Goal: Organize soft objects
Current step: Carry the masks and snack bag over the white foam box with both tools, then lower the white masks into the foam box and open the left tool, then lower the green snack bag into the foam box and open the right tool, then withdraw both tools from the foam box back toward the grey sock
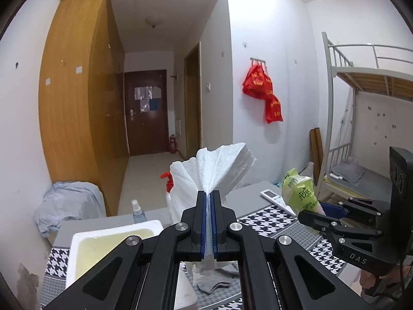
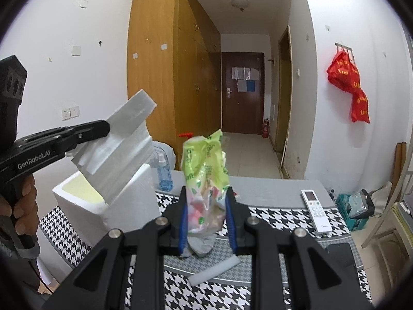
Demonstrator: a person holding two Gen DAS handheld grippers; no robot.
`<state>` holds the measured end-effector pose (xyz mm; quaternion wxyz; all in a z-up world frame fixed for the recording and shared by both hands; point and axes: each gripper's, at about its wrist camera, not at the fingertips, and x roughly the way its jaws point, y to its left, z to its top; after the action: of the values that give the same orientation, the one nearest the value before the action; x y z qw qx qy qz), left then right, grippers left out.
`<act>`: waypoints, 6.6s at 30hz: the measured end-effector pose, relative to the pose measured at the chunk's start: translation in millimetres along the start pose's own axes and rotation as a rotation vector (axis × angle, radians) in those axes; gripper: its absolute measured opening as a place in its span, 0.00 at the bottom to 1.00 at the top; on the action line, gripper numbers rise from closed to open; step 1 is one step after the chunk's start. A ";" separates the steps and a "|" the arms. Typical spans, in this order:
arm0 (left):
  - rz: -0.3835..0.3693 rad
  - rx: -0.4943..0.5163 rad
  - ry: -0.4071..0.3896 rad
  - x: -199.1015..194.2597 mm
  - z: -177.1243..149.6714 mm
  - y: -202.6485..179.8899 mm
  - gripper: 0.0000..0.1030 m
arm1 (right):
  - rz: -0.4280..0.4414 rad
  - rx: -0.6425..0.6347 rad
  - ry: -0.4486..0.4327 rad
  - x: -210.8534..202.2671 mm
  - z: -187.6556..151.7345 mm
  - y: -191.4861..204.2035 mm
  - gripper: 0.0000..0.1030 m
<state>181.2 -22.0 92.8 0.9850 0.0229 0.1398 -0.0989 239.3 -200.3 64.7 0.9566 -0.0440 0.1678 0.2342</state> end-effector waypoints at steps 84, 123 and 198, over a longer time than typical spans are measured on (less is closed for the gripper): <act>0.402 -0.134 0.032 -59.7 -45.0 122.8 0.99 | 0.275 -0.137 0.039 70.7 25.9 113.2 0.28; 0.448 -0.172 0.028 -82.2 -68.7 146.4 0.99 | 0.302 -0.182 0.149 112.7 29.1 149.4 0.33; 0.358 -0.138 -0.007 -120.7 -70.0 73.8 0.99 | 0.246 -0.096 0.028 0.6 -9.2 110.5 0.99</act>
<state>63.4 78.2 60.7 0.9866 -0.0204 0.1365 0.0875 185.9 -103.6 55.2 0.9150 -0.0720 0.1736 0.3570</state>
